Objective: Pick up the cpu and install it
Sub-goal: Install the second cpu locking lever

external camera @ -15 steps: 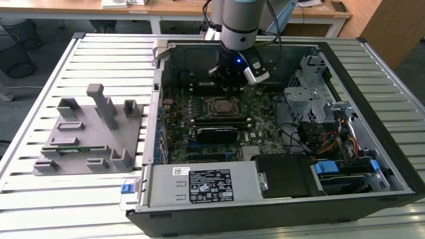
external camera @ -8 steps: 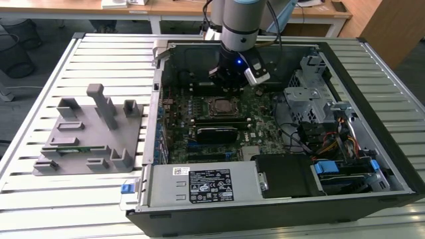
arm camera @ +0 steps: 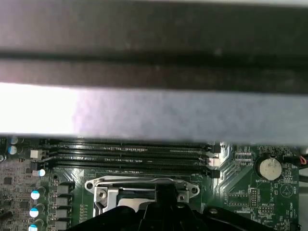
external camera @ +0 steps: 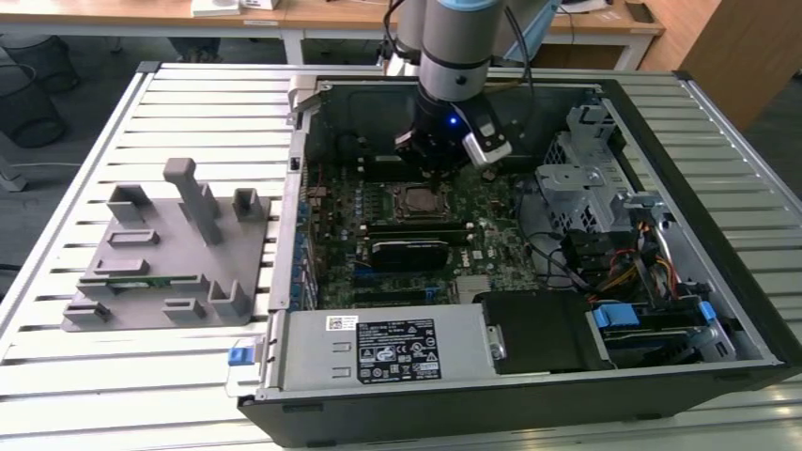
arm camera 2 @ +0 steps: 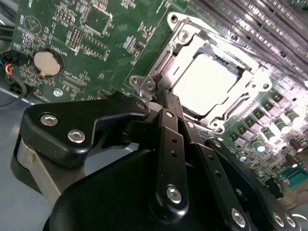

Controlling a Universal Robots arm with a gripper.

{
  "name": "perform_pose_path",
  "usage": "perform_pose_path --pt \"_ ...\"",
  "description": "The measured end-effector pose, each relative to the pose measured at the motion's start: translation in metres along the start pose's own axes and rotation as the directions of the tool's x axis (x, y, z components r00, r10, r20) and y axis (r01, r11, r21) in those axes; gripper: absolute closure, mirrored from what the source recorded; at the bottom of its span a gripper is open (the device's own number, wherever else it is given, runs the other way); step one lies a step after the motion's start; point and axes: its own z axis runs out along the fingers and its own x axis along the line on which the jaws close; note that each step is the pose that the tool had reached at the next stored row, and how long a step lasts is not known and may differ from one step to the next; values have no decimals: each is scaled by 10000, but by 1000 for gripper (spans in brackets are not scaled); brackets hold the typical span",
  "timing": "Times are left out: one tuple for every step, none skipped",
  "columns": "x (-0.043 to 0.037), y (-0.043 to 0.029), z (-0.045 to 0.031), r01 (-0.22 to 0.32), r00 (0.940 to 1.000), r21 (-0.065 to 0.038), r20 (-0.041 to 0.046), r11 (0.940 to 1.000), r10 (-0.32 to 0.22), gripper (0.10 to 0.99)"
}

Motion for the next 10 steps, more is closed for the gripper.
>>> perform_pose_path --pt "-1 -13 -1 0 10000 1 -1 10000 0 980" --pt "-1 -24 -1 0 10000 -1 0 10000 0 980" --pt "-1 -33 -2 -1 10000 -1 0 10000 1 980" --pt "-1 -40 -2 0 10000 0 0 10000 0 980" --pt "0 -44 -4 -1 10000 -1 0 10000 1 980" --pt "0 -45 -16 -2 10000 0 0 10000 2 980" --pt "0 -45 -38 -2 10000 -4 0 10000 2 980" --pt "-1 -43 -72 -1 10000 -7 1 10000 1 980" --pt "-1 -41 -108 -1 10000 -7 0 10000 1 980" --pt "-1 -38 -149 -1 10000 -7 0 10000 1 980"
